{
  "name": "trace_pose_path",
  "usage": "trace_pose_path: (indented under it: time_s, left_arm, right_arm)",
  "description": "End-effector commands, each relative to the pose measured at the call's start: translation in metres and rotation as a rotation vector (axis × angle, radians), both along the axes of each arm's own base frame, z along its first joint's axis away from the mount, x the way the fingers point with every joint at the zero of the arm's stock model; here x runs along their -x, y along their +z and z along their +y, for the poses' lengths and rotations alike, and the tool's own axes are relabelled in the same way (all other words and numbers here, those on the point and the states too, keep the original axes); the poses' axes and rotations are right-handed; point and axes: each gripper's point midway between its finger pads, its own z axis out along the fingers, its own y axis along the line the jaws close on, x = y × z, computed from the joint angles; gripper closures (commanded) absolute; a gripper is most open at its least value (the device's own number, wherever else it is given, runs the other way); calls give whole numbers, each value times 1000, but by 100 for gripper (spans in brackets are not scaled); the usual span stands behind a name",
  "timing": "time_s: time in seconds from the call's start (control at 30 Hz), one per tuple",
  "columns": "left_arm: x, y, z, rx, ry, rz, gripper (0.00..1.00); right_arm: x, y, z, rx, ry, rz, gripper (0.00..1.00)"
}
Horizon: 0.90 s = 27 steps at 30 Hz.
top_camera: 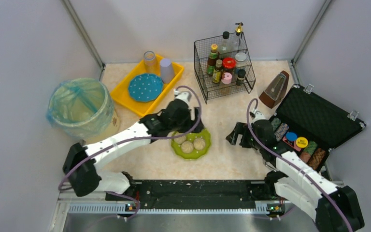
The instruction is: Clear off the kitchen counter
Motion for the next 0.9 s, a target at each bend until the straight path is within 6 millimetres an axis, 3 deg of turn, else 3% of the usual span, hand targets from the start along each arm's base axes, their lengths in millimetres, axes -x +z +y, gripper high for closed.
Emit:
trace_pose_path:
  time_s: [0.0,0.17,0.2,0.33,0.63,0.87]
  left_arm:
    - [-18,11,67,60,200,-30,17]
    - [-13,-6,127,130,400,-23,17]
    - [-9,-18,138,127,440,-15,17]
    - [2,-36,163,204,573,-37,15]
    - [9,-48,180,268,639,-85,3]
    - [13,-63,171,256,602,-31,3]
  right_arm:
    - [-17,36,37,-89,130,-51,17]
    - [-28,34,70,-54,239,15,19]
    - [-31,31,76,-36,263,33,19]
    - [-39,19,100,11,361,95,24]
    - [-57,-13,132,93,453,191,37]
    - [-59,-35,142,116,511,245,52]
